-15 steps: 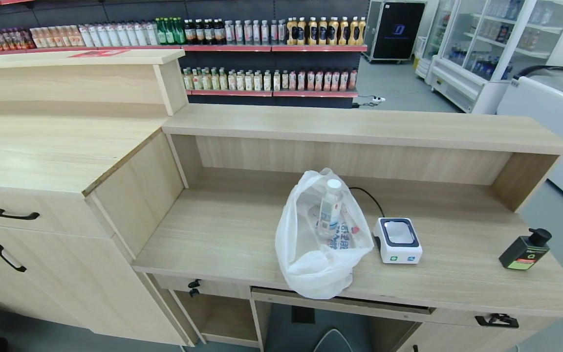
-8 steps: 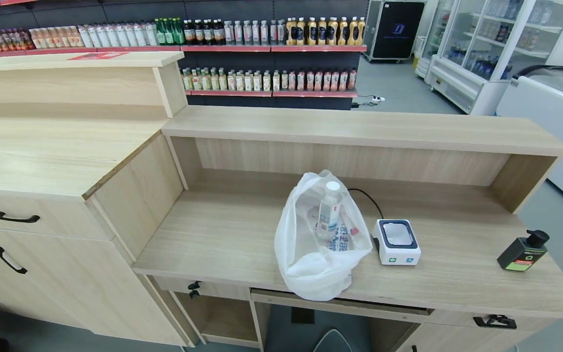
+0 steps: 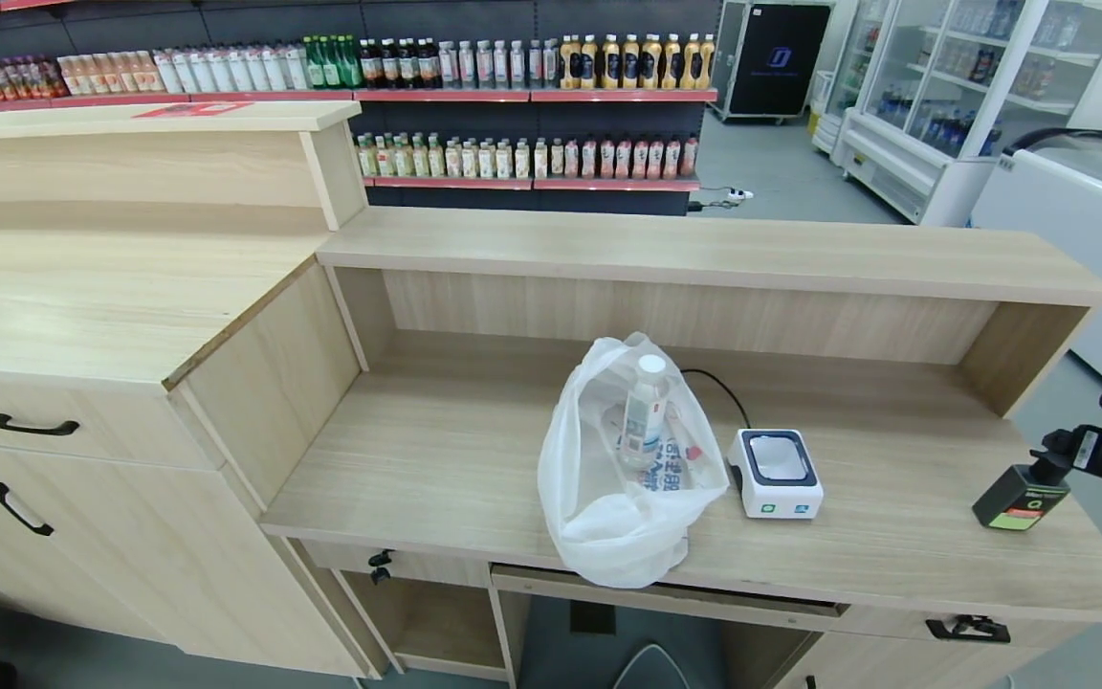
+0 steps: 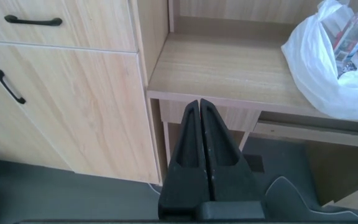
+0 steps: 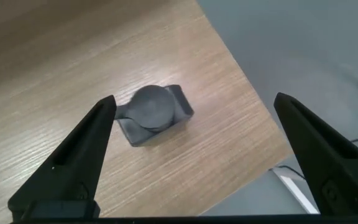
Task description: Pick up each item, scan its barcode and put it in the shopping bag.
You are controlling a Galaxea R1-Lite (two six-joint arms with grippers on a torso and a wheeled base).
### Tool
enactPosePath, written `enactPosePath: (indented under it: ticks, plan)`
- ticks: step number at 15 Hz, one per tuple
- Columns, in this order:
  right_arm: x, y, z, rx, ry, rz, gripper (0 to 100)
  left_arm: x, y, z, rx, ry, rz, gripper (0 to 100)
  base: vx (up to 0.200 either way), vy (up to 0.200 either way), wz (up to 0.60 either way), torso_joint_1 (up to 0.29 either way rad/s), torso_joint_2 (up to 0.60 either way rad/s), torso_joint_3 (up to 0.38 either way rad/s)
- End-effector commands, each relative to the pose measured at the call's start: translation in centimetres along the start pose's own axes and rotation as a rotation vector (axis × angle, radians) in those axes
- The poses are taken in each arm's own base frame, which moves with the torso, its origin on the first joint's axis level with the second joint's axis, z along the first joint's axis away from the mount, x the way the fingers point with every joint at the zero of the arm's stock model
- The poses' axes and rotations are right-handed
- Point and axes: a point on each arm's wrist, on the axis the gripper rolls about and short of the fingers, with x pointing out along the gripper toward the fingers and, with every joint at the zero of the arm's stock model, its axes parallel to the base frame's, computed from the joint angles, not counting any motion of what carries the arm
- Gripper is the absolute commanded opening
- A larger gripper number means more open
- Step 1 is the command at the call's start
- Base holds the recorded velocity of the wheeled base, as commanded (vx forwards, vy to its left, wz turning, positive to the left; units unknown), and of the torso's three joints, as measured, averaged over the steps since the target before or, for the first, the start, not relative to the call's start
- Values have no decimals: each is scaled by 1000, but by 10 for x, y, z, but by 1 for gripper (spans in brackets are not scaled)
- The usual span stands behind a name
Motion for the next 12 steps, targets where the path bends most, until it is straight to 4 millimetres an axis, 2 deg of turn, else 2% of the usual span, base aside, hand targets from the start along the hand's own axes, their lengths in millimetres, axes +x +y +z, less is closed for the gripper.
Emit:
enactPosePath:
  ticks: [1, 4, 12]
  plan:
    - [-1, 8, 1, -9, -6, 22, 100, 0, 0, 0, 0, 0, 1, 0, 0, 0, 0, 0, 0, 0]
    - [3, 19, -11, -25, 32, 47, 100, 0, 0, 0, 0, 0, 1, 0, 0, 0, 0, 0, 0, 0]
    - [23, 20, -37, -31, 102, 32, 100, 0, 0, 0, 0, 0, 1, 0, 0, 0, 0, 0, 0, 0]
